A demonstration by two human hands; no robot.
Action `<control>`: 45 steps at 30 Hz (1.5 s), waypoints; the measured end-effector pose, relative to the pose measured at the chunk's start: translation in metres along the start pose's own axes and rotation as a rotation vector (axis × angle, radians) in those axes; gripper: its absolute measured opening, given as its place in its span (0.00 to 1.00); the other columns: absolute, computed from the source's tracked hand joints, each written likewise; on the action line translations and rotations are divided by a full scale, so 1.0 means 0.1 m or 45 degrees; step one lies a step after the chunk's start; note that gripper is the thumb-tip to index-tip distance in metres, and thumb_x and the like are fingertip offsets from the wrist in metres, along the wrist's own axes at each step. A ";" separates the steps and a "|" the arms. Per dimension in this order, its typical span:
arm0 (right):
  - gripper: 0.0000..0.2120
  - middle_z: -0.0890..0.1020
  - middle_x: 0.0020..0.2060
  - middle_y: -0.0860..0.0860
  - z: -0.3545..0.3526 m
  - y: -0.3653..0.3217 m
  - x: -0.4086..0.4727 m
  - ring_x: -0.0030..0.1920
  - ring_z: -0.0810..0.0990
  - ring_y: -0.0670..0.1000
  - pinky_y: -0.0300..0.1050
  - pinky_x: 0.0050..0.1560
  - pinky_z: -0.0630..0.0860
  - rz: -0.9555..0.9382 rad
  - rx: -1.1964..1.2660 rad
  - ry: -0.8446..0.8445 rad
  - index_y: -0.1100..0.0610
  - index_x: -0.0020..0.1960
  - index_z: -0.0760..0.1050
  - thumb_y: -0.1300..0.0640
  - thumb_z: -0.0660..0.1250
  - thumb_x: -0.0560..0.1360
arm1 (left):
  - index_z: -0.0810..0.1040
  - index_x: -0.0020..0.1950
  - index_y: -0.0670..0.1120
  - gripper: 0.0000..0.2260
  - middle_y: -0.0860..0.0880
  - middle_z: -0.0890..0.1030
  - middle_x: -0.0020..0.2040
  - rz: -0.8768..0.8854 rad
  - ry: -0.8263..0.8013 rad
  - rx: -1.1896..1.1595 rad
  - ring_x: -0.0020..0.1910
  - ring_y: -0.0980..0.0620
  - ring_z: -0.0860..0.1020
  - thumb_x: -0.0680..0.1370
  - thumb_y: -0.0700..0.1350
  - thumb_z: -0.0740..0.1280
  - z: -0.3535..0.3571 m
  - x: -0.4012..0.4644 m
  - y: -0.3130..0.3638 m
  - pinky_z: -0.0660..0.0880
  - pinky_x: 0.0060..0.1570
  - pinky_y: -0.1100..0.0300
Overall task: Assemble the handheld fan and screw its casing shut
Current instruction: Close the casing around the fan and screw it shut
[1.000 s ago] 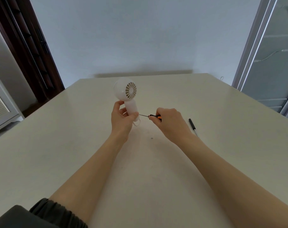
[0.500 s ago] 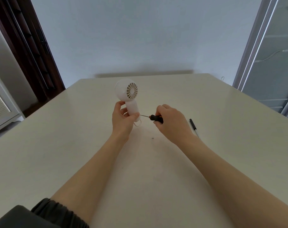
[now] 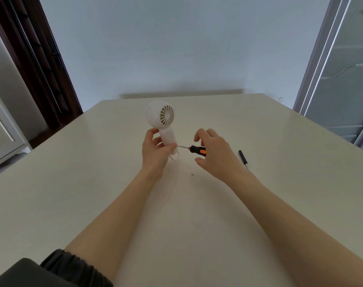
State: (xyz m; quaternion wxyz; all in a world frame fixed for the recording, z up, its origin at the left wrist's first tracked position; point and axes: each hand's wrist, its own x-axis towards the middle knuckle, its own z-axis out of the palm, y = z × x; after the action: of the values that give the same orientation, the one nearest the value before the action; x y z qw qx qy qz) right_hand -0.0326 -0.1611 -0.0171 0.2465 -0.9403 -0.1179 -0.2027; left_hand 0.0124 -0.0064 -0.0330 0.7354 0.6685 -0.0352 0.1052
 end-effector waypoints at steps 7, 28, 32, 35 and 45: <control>0.06 0.69 0.41 0.49 0.03 -0.03 0.01 0.35 0.71 0.54 0.43 0.34 0.65 -0.084 -0.107 0.126 0.58 0.44 0.69 0.67 0.65 0.72 | 0.68 0.60 0.46 0.22 0.42 0.78 0.53 -0.027 0.005 -0.018 0.45 0.49 0.79 0.71 0.30 0.69 0.01 0.01 -0.01 0.77 0.49 0.54; 0.08 0.70 0.41 0.50 0.01 -0.03 -0.01 0.37 0.72 0.56 0.45 0.36 0.68 -0.067 -0.044 0.085 0.60 0.46 0.69 0.70 0.63 0.70 | 0.68 0.60 0.48 0.22 0.47 0.78 0.49 0.001 -0.030 0.006 0.42 0.54 0.79 0.72 0.30 0.68 0.00 0.00 0.01 0.74 0.39 0.65; 0.04 0.72 0.41 0.50 0.02 -0.02 0.00 0.38 0.73 0.55 0.43 0.36 0.65 -0.067 -0.131 0.098 0.59 0.46 0.71 0.65 0.64 0.73 | 0.68 0.61 0.48 0.22 0.45 0.78 0.51 -0.011 -0.033 0.004 0.42 0.55 0.79 0.72 0.30 0.69 0.00 0.00 0.01 0.74 0.39 0.65; 0.04 0.77 0.45 0.50 0.01 -0.01 0.00 0.41 0.76 0.54 0.44 0.38 0.69 -0.034 -0.213 0.119 0.58 0.48 0.73 0.58 0.63 0.76 | 0.68 0.61 0.48 0.23 0.44 0.78 0.52 -0.017 -0.029 0.007 0.43 0.55 0.79 0.72 0.30 0.69 -0.01 0.01 0.02 0.74 0.40 0.64; 0.18 0.77 0.34 0.57 0.03 0.01 0.05 0.36 0.73 0.57 0.47 0.36 0.67 0.137 0.026 -0.016 0.66 0.41 0.75 0.50 0.63 0.78 | 0.68 0.63 0.45 0.23 0.44 0.78 0.51 -0.011 -0.046 0.035 0.43 0.53 0.79 0.72 0.30 0.68 -0.04 0.00 0.02 0.75 0.40 0.64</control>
State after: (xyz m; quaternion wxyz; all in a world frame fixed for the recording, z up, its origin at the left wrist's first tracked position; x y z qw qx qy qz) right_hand -0.0269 -0.1593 -0.0179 0.2661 -0.9439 -0.0708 -0.1822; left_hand 0.0121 -0.0026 -0.0310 0.7258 0.6806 -0.0441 0.0902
